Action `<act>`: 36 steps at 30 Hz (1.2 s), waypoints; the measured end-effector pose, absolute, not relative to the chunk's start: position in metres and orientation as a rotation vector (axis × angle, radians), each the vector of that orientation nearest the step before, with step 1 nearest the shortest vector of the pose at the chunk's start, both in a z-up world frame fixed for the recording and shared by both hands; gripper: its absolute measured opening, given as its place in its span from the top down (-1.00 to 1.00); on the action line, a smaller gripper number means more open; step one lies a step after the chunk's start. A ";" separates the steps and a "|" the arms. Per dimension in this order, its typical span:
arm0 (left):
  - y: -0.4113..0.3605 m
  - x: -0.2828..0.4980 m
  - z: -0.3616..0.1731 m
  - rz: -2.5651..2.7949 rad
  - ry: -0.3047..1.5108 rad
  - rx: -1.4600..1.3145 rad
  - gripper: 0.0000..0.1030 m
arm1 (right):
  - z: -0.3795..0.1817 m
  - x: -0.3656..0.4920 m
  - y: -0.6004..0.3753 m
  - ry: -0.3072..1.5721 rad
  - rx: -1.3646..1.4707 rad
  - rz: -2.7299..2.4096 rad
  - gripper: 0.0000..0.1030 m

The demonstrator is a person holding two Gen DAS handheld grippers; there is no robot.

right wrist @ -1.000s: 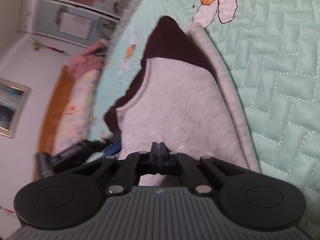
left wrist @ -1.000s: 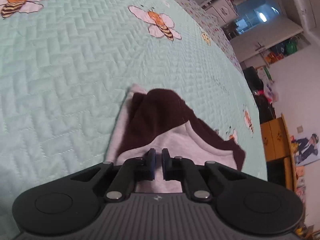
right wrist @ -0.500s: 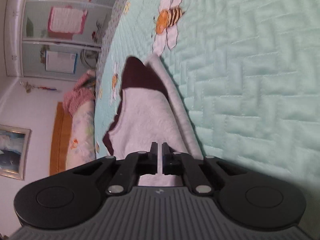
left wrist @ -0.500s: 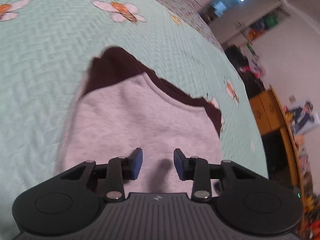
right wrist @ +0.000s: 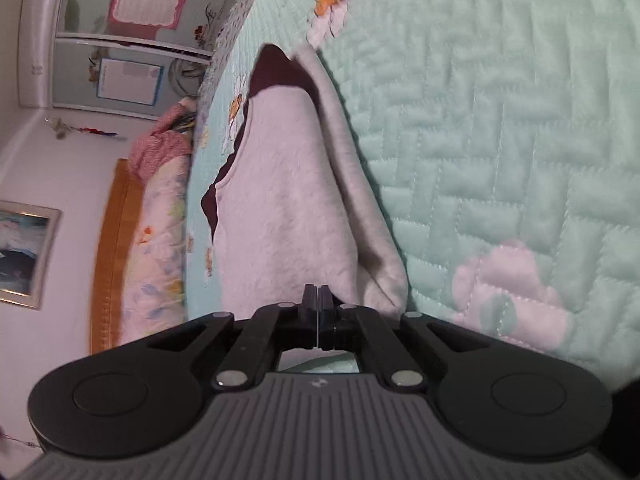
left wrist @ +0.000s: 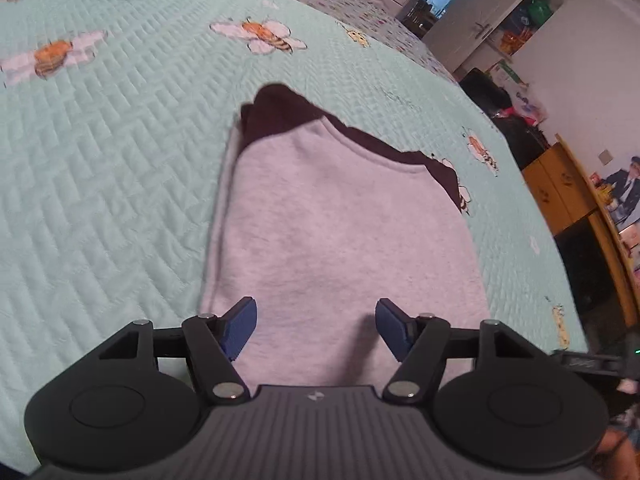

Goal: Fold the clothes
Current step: 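Open both tools and withdraw from the folded sweatshirt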

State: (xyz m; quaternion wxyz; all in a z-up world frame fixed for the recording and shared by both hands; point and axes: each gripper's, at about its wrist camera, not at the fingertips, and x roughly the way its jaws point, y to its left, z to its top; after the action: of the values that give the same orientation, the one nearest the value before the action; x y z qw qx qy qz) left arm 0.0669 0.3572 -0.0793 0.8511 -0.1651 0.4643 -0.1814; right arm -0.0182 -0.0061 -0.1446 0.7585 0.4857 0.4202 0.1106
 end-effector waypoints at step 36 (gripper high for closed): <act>0.347 0.049 -0.082 -0.359 1.038 -0.336 -0.47 | -0.159 -0.042 -0.012 0.890 1.216 0.208 0.46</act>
State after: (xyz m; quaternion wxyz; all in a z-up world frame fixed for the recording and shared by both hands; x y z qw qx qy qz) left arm 0.0488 0.3466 -0.0824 0.8396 -0.1589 0.4910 -0.1697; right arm -0.0422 -0.0118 -0.1595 0.7244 0.5512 0.4032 0.0942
